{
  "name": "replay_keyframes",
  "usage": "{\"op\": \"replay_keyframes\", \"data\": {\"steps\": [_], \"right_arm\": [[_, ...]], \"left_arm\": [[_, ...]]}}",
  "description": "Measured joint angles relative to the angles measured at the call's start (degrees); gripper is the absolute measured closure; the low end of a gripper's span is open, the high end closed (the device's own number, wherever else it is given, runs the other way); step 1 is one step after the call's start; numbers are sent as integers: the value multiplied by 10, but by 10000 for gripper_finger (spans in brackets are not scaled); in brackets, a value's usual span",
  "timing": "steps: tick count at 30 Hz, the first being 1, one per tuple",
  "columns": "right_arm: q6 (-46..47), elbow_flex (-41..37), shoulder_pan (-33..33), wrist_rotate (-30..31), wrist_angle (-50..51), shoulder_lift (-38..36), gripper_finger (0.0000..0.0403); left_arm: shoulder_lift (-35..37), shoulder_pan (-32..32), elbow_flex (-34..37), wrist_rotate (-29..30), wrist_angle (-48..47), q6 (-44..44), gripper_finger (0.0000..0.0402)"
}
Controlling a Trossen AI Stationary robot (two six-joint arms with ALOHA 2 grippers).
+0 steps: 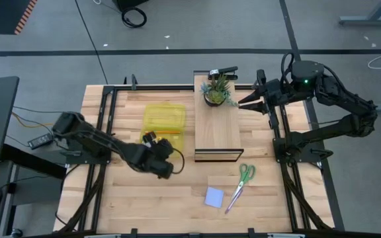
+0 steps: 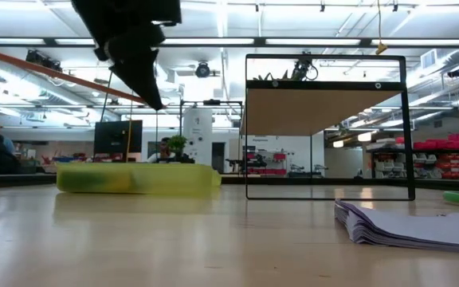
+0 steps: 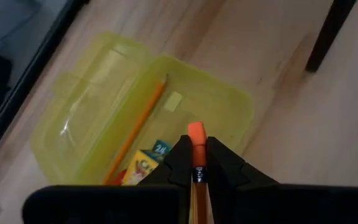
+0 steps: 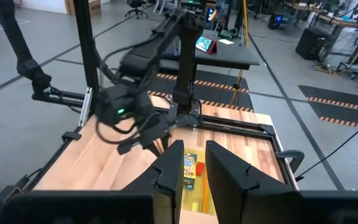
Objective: Pack school essentials
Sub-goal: Put the pencil into the supply box
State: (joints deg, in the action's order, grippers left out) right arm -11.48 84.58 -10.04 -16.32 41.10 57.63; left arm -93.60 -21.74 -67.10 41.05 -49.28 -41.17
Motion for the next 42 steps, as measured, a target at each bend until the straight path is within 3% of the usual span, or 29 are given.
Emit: {"op": "replay_keyframes", "data": {"steps": [7,18,29,36,42], "right_arm": [[24,0,0,11,-2,0,329],[50,0,-5,18,-33,0,329],[94,0,-30,23,-74,0,329],[104,0,-30,56,-98,0,329],[113,0,-30,58,-105,0,329]], "left_arm": [[85,63,81,-82,90,163,373],[151,139,163,-198,191,323,371],[157,236,220,-306,287,464,369],[152,317,268,-338,401,508,367],[148,362,297,-406,468,532,368]]}}
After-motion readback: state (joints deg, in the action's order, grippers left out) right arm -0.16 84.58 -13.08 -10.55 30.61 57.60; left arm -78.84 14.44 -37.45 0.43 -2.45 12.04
